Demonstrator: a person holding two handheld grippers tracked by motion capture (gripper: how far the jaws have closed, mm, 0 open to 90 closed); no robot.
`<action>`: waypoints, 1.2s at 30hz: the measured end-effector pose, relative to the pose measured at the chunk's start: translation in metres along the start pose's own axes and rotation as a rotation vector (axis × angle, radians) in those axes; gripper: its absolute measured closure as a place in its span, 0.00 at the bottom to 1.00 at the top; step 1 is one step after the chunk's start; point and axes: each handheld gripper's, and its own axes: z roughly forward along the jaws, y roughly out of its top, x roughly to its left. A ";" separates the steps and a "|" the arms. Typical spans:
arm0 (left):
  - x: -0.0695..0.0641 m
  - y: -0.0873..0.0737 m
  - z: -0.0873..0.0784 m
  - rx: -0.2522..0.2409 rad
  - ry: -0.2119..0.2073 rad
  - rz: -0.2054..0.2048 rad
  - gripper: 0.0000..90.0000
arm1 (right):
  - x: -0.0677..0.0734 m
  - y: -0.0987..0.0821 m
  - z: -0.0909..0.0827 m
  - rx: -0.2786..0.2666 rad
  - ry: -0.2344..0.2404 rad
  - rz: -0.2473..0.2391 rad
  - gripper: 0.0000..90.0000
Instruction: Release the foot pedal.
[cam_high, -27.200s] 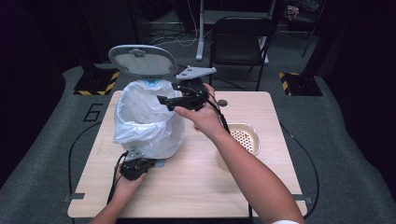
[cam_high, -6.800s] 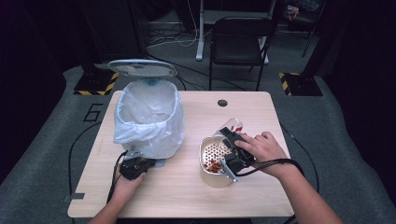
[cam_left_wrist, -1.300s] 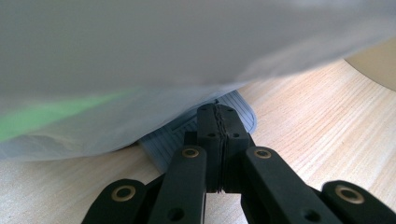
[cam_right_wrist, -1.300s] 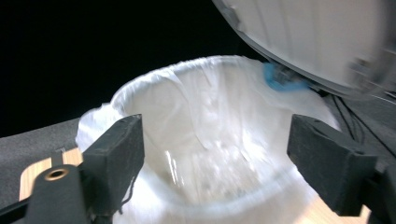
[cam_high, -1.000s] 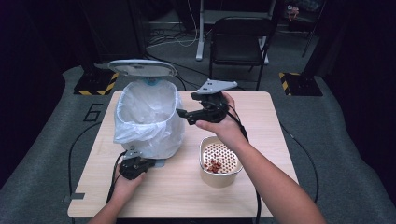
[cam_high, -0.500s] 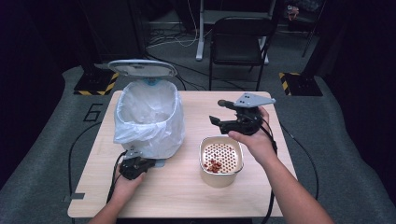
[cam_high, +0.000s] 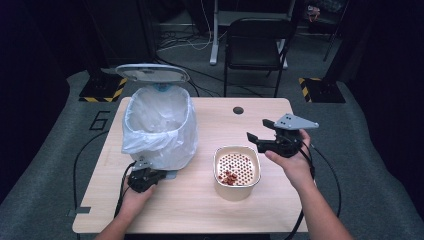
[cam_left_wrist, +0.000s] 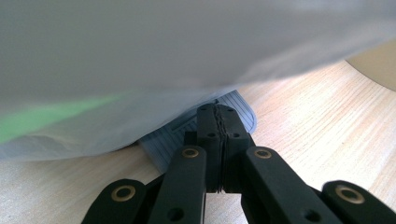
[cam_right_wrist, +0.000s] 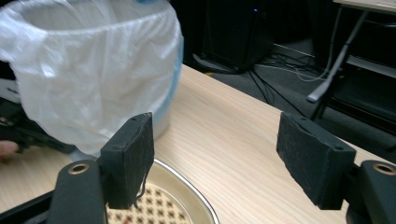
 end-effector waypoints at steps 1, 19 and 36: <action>0.000 0.000 0.000 0.000 -0.001 -0.003 0.99 | -0.003 -0.009 -0.003 0.004 -0.016 0.014 0.31; 0.000 0.000 0.000 -0.004 -0.001 -0.007 0.99 | -0.015 -0.090 -0.013 0.039 -0.149 0.107 0.33; -0.002 0.008 -0.017 -0.037 -0.056 -0.058 0.72 | -0.028 -0.149 -0.002 0.101 -0.185 0.169 0.36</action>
